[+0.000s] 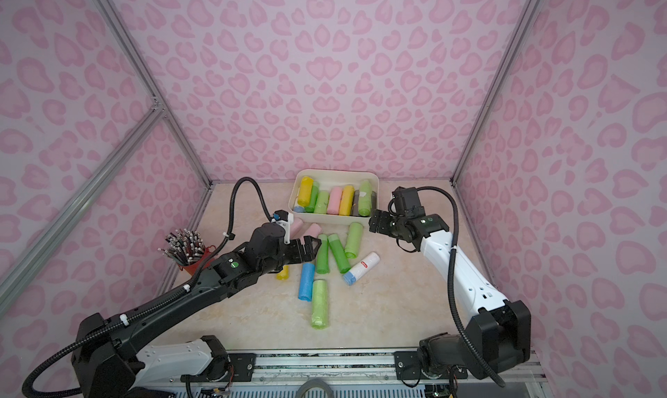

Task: Put the roll of trash bags into the storage box
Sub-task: Place the roll of trash bags in the storage box.

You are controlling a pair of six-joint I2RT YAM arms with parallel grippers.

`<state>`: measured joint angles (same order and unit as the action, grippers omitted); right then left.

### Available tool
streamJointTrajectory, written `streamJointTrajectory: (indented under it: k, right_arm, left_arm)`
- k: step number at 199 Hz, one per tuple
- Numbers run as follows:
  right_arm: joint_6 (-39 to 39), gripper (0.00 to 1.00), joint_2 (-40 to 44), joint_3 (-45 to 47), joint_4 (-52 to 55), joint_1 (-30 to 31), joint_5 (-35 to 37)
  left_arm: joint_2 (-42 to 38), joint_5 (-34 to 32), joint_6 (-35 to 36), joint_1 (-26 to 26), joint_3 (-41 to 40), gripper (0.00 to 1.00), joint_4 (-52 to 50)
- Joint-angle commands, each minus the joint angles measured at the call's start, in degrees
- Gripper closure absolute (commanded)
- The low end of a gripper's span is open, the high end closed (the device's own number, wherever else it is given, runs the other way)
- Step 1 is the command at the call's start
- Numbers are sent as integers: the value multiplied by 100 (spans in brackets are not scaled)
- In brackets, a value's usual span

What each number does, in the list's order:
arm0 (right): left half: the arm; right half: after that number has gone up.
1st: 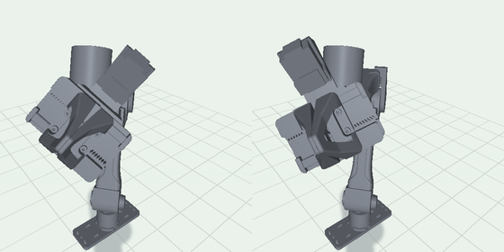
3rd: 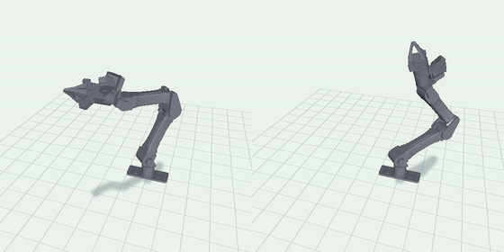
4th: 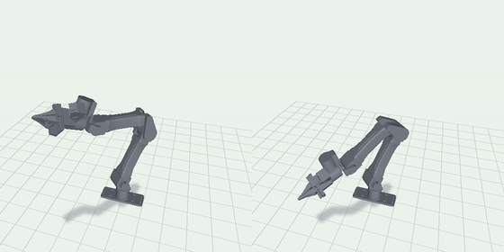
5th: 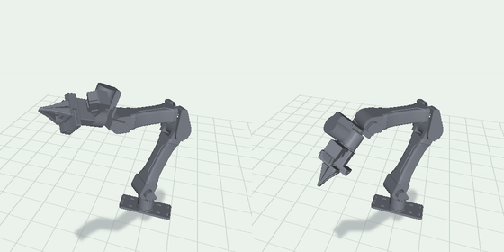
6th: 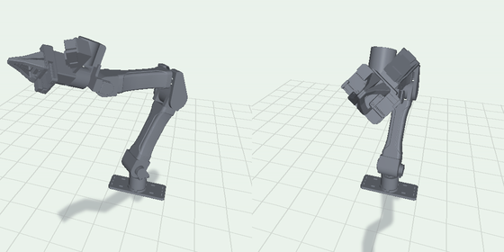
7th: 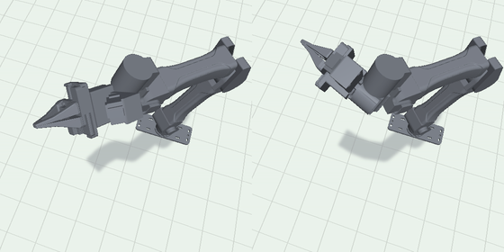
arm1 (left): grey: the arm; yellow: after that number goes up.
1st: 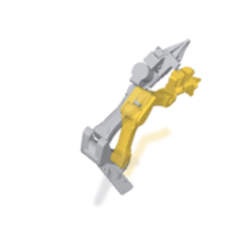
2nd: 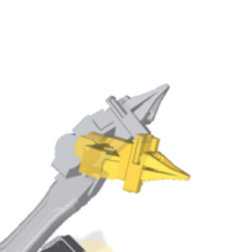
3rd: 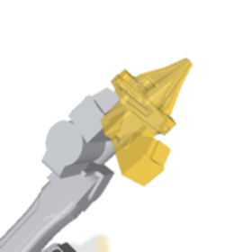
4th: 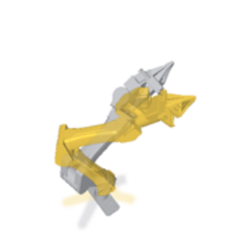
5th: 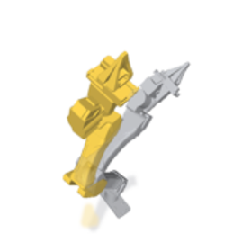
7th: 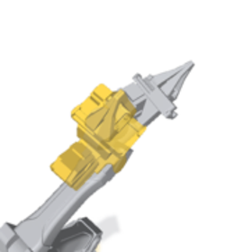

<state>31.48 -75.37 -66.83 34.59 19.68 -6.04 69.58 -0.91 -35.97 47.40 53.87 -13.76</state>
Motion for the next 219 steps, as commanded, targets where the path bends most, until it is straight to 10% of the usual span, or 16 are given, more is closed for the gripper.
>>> streamJointTrajectory:
  k: [1, 219]
  right_arm:
    - [42, 11, 552, 327, 101, -21, -59]
    - [235, 10, 2069, 1872, 396, -76, -843]
  left_arm:
    - [32, -500, -165, 279, -41, 0, 208]
    - [1000, -1481, -1673, 1804, -989, 10, -29]
